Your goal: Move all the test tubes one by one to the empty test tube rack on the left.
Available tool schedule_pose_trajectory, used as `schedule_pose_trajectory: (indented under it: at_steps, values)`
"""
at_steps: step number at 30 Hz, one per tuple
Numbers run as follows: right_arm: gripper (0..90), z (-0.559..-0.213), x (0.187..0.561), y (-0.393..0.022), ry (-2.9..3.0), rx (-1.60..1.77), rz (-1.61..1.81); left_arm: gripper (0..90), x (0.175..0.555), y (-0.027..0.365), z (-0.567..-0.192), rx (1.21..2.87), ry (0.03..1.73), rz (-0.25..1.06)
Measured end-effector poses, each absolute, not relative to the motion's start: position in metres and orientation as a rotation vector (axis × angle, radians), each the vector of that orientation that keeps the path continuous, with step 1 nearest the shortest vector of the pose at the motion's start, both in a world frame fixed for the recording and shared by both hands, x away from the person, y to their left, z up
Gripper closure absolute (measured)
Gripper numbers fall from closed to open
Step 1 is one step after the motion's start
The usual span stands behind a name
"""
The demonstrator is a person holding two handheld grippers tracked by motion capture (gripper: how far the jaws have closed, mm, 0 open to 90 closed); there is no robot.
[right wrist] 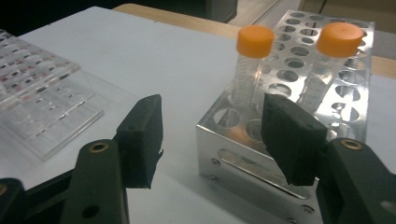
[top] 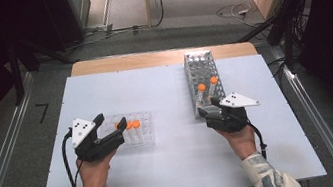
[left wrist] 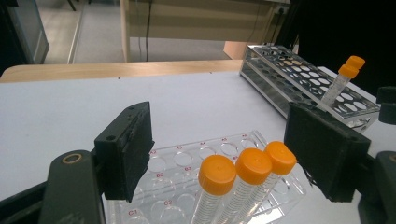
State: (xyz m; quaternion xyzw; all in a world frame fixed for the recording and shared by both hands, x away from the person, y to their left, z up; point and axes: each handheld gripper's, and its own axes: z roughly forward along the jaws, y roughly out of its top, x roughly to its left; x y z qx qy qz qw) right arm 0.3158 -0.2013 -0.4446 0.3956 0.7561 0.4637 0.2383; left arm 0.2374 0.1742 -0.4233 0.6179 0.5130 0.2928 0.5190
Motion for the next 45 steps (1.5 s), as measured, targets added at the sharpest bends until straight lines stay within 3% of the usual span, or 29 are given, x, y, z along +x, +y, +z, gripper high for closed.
schedule_pose_trajectory:
  at_steps: [7,25,45]
  values:
    - [41.0,-0.445,0.331,-0.212,1.987,1.150,1.242,23.3,0.238,0.174,-0.423,1.488,1.229,0.701]
    - [59.5,-0.450,0.375,-0.213,1.907,1.281,1.133,23.4,0.240,0.174,-0.424,1.487,1.231,0.691]
    - [72.1,-0.453,0.386,-0.210,1.905,1.304,1.130,23.6,0.240,0.174,-0.425,1.493,1.233,0.683]
